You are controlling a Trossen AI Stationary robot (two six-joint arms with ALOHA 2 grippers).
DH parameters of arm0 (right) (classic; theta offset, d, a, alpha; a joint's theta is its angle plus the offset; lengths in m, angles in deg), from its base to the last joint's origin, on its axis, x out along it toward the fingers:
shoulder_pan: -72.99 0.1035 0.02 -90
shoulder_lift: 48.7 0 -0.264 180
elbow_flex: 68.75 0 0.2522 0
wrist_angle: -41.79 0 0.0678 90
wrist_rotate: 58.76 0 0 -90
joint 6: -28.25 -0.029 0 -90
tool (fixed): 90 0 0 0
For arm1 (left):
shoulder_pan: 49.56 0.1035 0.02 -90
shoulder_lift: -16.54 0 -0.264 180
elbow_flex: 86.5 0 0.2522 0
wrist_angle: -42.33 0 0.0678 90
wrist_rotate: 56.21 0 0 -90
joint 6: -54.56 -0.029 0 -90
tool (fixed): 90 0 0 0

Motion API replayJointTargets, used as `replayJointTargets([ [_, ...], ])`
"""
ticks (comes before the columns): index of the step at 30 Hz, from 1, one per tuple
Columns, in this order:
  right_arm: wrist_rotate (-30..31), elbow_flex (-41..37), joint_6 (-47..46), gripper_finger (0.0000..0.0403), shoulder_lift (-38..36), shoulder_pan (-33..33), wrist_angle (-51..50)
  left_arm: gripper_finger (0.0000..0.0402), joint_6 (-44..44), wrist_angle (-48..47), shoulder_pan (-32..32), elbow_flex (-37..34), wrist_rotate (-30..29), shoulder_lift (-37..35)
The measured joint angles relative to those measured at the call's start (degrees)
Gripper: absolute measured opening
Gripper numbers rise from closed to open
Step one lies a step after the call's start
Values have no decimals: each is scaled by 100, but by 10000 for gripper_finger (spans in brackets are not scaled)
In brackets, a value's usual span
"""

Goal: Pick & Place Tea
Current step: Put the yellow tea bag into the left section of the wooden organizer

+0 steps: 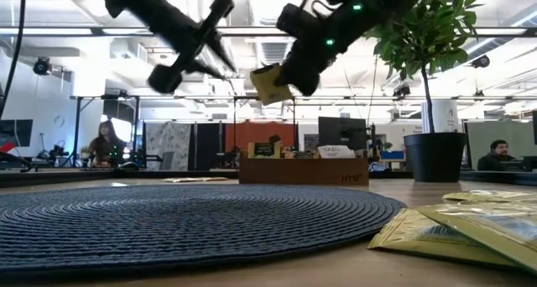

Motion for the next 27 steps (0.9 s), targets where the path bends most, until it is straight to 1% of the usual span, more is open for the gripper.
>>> replayJointTargets([
  [2,569,77,293,8,15,-9,-42,71,85,650,-5,0,-282,-35],
  [6,1157,272,844,8,17,23,12,71,314,1700,26,3,-926,-130],
  [7,1239,324,1010,8,21,54,10,71,390,1787,41,4,-1071,-156],
  [10,1278,475,1545,8,21,184,88,71,655,2006,72,2,-1350,-166],
  [12,1263,532,2055,8,21,288,340,71,934,1976,92,2,-1365,-148],
  [14,1052,563,2738,8,21,404,657,71,1167,1975,93,0,-1352,-121],
  [16,890,577,3398,8,21,496,938,71,1206,1970,92,-7,-1350,-121],
  [18,882,587,3886,8,21,527,1155,71,1129,1995,58,-8,-1480,-138],
  [20,898,588,4134,8,21,521,1197,71,1050,2005,5,-9,-1673,-182],
  [23,1115,576,4435,8,21,478,1169,71,1031,2012,-89,-9,-1972,-248],
  [27,1153,561,4668,8,21,363,1177,71,1053,2012,-151,-9,-2142,-268],
])
